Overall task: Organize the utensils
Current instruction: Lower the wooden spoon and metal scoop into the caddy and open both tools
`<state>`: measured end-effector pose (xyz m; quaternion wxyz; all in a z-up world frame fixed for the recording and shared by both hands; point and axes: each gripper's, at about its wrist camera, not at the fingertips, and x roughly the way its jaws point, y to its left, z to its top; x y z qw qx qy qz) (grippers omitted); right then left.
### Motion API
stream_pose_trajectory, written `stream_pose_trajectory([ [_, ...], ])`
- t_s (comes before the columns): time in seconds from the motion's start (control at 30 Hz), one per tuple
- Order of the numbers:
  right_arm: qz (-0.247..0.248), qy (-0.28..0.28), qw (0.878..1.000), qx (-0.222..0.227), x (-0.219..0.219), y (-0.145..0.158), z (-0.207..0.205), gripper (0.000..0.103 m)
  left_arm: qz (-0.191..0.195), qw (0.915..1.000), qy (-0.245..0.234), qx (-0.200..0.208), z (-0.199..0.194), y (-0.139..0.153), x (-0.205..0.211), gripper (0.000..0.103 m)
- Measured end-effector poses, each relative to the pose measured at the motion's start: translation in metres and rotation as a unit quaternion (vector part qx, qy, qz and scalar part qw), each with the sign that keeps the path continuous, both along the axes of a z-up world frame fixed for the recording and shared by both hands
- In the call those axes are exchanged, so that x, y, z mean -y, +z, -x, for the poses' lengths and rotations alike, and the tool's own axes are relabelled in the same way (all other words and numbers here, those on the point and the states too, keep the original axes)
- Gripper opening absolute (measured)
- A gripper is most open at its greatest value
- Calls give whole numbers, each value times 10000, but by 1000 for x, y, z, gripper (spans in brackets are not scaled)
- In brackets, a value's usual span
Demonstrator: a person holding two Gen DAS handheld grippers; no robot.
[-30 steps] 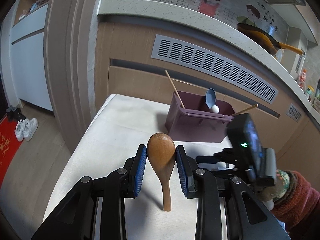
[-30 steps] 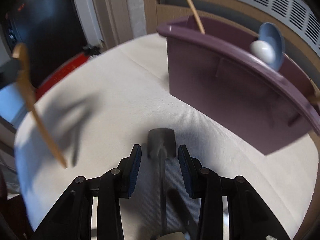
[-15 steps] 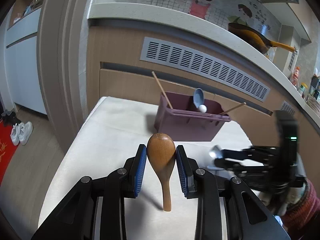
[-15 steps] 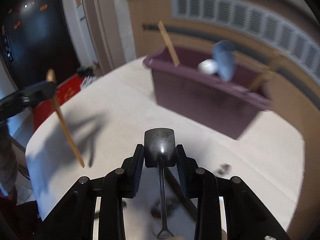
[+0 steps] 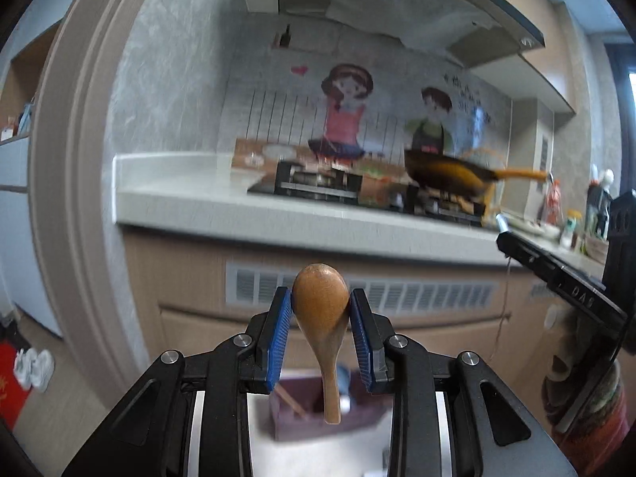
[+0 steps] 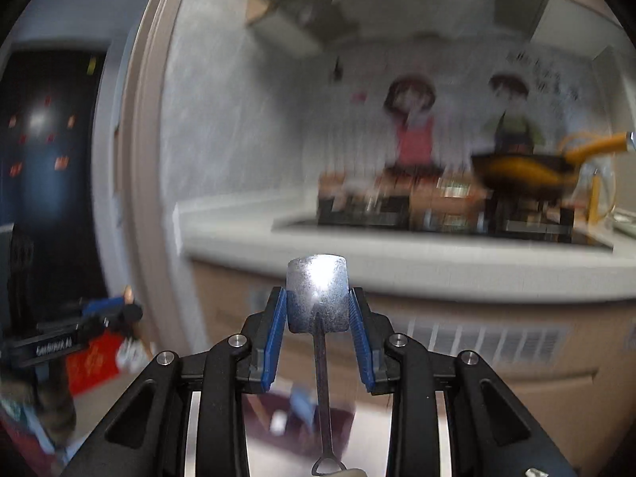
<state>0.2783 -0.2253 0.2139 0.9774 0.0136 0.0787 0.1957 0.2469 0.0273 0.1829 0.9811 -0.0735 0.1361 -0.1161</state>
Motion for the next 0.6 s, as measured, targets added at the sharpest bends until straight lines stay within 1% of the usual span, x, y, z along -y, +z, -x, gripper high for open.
stream_pose_trajectory([
  [0.07, -34, 113, 9999, -81, -5, -10, -26, 30, 113, 9999, -32, -53, -23, -3, 0, 31],
  [0.13, -13, 247, 9996, -157, -9, -27, -42, 30, 224, 9995, -99, -176, -44, -14, -2, 31],
  [0.2, 85, 296, 9994, -138, -10, -43, -52, 30, 262, 9993, -131, -253, -57, -24, -2, 31],
  [0.23, 122, 305, 9994, -135, -10, -53, -59, 30, 250, 9990, -147, -340, -68, -33, -2, 31],
  [0.3, 170, 466, 9983, -313, -14, -71, -75, 30, 226, 9984, -149, -490, -80, -47, 2, 31],
  [0.37, 200, 464, 9977, -456, -18, -87, -90, 30, 260, 9968, -172, -730, -97, -65, 4, 31],
  [0.53, -121, 574, 9938, -942, -18, -117, -123, 30, 242, 9940, -161, -1057, -120, -96, 8, 31],
  [0.6, -199, 640, 9924, -1031, -18, -127, -129, 30, 255, 9929, -173, -1152, -126, -105, 9, 31],
])
